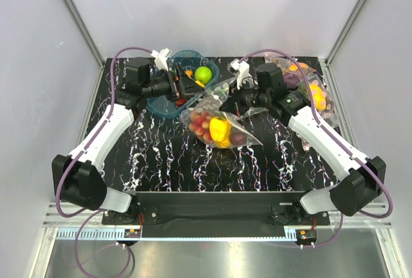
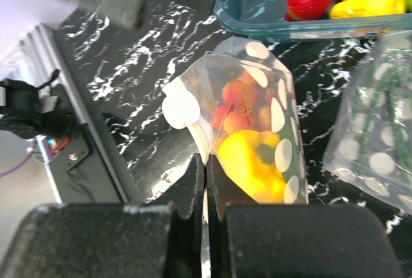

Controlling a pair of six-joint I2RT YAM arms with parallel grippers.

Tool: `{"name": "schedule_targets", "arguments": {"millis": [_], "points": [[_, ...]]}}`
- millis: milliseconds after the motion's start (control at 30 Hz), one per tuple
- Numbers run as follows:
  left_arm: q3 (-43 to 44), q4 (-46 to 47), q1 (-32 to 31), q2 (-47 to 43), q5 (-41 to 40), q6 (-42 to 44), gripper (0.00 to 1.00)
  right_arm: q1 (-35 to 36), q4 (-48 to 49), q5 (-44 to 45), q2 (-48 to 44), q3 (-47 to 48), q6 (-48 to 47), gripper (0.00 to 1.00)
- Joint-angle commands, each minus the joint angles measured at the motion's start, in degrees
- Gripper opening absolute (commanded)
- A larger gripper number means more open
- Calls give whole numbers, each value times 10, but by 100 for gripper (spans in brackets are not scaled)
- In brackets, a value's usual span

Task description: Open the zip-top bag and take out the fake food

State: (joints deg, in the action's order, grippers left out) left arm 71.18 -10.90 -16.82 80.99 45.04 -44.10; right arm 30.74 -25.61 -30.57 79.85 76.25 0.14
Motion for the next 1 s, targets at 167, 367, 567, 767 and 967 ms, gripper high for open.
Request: {"name": "schedule_targets", "arguments": {"millis": [167, 367, 567, 767, 967], "points": [[-17, 85, 1, -41, 55, 168, 93, -24, 4, -115, 37, 72, 29, 0], [-10, 75, 0, -44, 43, 261, 93, -47, 2, -200, 60, 90, 54, 0], [16, 70, -1, -13, 81, 292, 93, -66, -9, -273, 86, 114, 76, 0], [62, 56, -15, 26, 118, 307, 93, -75, -31, -327, 101, 134, 80, 0], [98, 45, -16, 53, 168, 305, 93, -84, -59, -381, 116, 161, 80, 0]]}}
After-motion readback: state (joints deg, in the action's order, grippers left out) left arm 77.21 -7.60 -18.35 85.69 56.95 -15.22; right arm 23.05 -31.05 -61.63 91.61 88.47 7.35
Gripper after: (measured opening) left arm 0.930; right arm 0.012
